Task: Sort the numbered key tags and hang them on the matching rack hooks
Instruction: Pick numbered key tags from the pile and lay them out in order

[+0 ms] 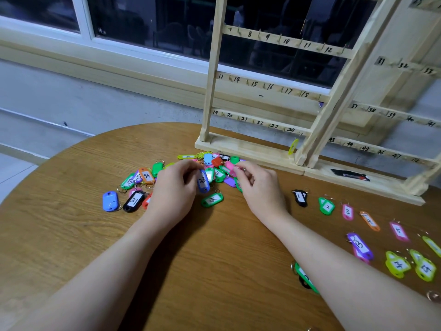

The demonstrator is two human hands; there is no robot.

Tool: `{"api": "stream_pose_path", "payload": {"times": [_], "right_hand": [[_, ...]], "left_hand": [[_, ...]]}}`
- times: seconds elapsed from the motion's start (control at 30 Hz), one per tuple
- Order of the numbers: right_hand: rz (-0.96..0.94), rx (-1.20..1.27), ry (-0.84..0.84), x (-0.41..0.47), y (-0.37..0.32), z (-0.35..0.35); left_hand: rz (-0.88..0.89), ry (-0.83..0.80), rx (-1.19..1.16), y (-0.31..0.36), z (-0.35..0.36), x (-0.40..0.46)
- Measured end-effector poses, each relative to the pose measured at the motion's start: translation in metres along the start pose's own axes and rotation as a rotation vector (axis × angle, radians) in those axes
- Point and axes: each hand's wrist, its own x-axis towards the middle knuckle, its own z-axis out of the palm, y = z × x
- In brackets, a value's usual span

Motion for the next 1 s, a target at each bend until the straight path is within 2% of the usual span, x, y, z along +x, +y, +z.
{"api": "stream_pose_path", "payload": {"times": [0.6, 1.0], "right_hand": [[0.019, -0.108, -0.050, 0.0012, -0.0044, -0.0027], [0.054, -0.083, -0.063, 0.0007, -0.0032, -0.0019]], "left_hand": [[-0.001, -0.010, 0.005, -0.0003, 0.0005, 0.0001], [0.004, -0.007, 0.010, 0.0016, -0.0003, -0.0007]]}}
